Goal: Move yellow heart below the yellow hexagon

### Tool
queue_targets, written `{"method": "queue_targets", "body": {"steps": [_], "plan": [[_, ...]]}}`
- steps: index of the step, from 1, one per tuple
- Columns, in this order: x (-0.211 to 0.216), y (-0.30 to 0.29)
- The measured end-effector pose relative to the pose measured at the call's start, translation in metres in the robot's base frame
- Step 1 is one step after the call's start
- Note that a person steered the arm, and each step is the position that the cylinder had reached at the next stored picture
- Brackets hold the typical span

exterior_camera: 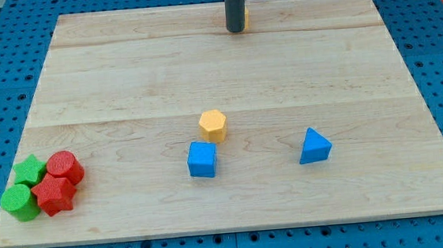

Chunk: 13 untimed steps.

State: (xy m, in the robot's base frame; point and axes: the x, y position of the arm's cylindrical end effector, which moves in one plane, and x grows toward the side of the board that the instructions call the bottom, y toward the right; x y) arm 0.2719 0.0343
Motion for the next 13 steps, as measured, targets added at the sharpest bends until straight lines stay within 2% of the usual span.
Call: {"method": "queue_targets", "body": {"steps": [1,2,3,4,5,6,7,8,9,11,13], "plan": [[0.037,-0.022],[0.076,-0.062],[0.097,-0.118],[0.142,-0.14],[0.189,-0.133],[0.221,-0.099],[0.223,-0.057],[0.223,-0.065],[0.223,-0.027],[0.23,-0.015],[0.196,-0.017]]}}
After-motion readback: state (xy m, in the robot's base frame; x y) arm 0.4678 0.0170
